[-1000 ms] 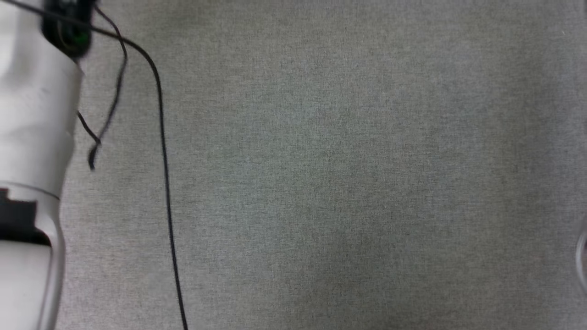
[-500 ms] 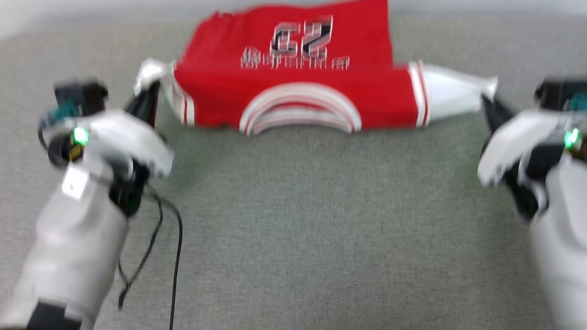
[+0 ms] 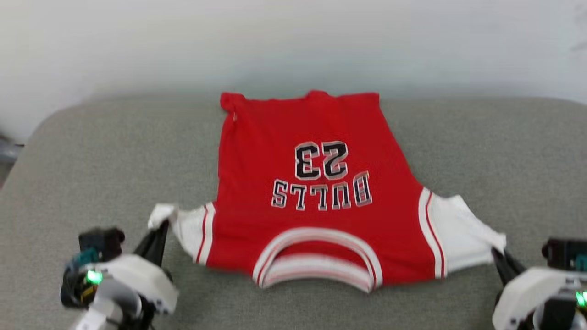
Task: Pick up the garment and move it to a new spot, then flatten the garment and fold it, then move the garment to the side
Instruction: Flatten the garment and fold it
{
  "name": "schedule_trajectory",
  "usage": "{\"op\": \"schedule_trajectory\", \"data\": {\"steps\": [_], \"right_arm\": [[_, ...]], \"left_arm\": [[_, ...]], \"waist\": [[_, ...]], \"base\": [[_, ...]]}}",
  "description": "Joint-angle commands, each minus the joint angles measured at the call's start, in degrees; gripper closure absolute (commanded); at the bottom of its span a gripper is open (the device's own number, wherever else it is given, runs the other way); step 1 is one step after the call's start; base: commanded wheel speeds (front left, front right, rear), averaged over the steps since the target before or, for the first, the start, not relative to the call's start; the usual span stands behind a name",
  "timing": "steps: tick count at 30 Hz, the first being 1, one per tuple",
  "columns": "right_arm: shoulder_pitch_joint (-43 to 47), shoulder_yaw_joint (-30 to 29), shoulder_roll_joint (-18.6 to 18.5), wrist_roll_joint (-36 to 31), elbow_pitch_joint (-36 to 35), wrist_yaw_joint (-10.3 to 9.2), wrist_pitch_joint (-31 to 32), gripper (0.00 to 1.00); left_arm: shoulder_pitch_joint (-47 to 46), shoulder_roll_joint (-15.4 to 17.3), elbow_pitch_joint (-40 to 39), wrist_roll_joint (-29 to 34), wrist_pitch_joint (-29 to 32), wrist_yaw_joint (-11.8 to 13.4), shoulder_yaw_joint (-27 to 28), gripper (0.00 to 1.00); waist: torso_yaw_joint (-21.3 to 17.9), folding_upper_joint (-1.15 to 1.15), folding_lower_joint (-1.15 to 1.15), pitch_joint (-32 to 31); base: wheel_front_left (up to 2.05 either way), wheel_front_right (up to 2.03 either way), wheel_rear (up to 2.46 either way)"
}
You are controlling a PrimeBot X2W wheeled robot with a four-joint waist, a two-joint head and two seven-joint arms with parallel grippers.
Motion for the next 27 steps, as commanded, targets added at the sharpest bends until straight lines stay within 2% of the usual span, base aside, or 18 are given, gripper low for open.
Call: {"op": "schedule_trajectory", "data": {"steps": [1, 9, 13, 16, 17, 18, 19, 20, 21, 22, 25, 27], "right_arm": [[4.2, -1.7, 1.1, -1.0, -3.2, -0.12, 1.3, 1.00], [18.5, -4.6, 4.9, -2.1, -12.9, -0.12, 6.5, 1.00], [23.5, -4.9, 5.2, -1.3, -14.8, -0.12, 8.1, 1.00], [25.3, -4.6, 5.2, -0.4, -14.7, -0.11, 8.5, 1.00], [26.0, -3.8, 5.3, 0.7, -14.3, -0.11, 8.7, 0.94], [25.9, -3.6, 5.3, 0.7, -14.2, -0.11, 8.5, 0.69], [25.6, -3.1, 5.3, 0.2, -14.0, -0.11, 8.3, 0.51], [25.0, -2.4, 5.3, 0.3, -13.9, -0.10, 8.0, 0.12], [25.0, -2.4, 5.3, 0.3, -13.9, -0.10, 8.0, 0.12], [24.3, -2.0, 5.3, 0.2, -13.9, -0.09, 7.5, 0.00], [21.0, -0.5, 5.3, -0.2, -14.2, -0.09, 5.6, 0.00], [17.9, -1.3, 5.2, -0.8, -14.8, -0.10, 1.9, 0.00]], "left_arm": [[4.2, 0.9, -3.4, -0.7, 1.1, 1.7, 0.1, 1.00], [19.1, 4.4, -19.7, -1.8, 5.1, 9.1, -0.2, 1.00], [24.0, 5.2, -25.8, -2.1, 6.2, 12.5, -0.1, 1.00], [25.7, 5.5, -28.2, -2.1, 6.6, 13.8, -0.1, 1.00], [26.8, 5.8, -30.1, -1.8, 6.8, 14.8, -0.1, 1.00], [27.1, 5.9, -30.9, -1.6, 7.0, 15.0, -0.3, 1.00], [27.1, 5.9, -31.5, -1.4, 7.1, 15.2, -0.6, 1.00], [26.8, 5.9, -32.0, -1.1, 7.6, 15.4, -1.0, 1.00], [26.8, 5.9, -32.0, -1.1, 7.6, 15.4, -1.0, 1.00], [26.2, 6.1, -32.4, -0.7, 8.2, 15.5, -1.5, 1.00], [24.2, 5.6, -33.8, 0.4, 8.6, 15.5, -2.3, 1.00], [23.1, 5.2, -34.5, 1.1, 8.4, 15.4, -2.7, 1.00]], "waist": [[0.2, 0.00, 0.02, -1.9], [0.5, 0.00, 0.02, -3.8], [0.9, 0.00, 0.02, -4.0], [1.0, 0.00, 0.02, -3.9], [1.2, 0.00, 0.02, -3.7], [1.3, 0.00, 0.02, -3.6], [1.4, 0.00, 0.02, -3.4], [1.6, 0.00, 0.02, -3.3], [1.6, 0.00, 0.02, -3.3], [1.8, 0.00, 0.02, -3.0], [2.4, 0.00, 0.02, -1.5], [2.7, 0.00, 0.02, 0.0]], "base": [[0.00, 0.00, 0.00], [0.00, 0.00, 0.00], [0.00, 0.00, 0.00], [0.00, 0.00, 0.00], [0.00, 0.00, 0.00], [0.00, 0.00, 0.00], [0.00, 0.00, 0.00], [0.00, 0.00, 0.00], [0.00, 0.00, 0.00], [0.00, 0.00, 0.00], [0.00, 0.00, 0.00], [0.00, 0.00, 0.00]]}}
